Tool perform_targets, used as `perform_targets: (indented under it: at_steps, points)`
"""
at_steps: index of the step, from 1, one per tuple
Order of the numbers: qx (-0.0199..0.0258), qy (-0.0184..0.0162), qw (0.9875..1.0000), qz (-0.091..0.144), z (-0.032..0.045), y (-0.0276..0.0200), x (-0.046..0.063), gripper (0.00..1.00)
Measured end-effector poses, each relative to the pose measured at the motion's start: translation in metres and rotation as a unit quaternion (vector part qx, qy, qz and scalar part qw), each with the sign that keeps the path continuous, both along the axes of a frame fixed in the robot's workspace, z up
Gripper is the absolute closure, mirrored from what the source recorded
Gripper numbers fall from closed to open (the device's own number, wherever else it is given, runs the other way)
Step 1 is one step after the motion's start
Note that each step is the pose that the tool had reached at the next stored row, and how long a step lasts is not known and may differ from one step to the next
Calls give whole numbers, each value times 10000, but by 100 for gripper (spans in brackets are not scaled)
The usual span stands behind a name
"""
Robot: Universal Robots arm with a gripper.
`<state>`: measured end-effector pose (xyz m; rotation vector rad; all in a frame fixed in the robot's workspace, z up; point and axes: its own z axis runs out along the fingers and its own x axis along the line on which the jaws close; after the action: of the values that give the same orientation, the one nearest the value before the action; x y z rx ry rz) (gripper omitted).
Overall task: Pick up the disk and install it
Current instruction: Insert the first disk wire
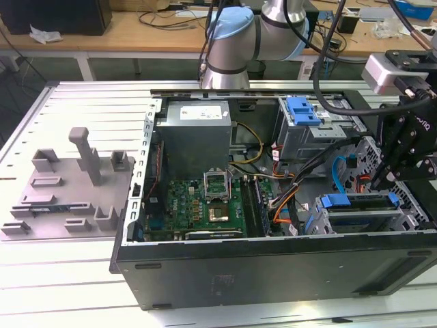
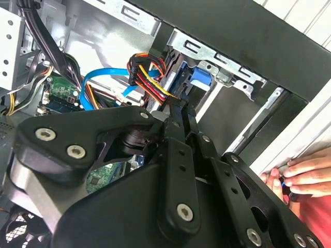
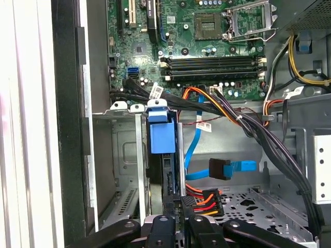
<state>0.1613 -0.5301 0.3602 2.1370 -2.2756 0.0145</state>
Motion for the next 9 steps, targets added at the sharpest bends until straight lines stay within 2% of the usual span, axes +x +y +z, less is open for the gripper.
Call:
perform_targets:
  at_steps: [9]
  points:
    - [-1, -16, 10000, -1, -11, -15, -6, 84]
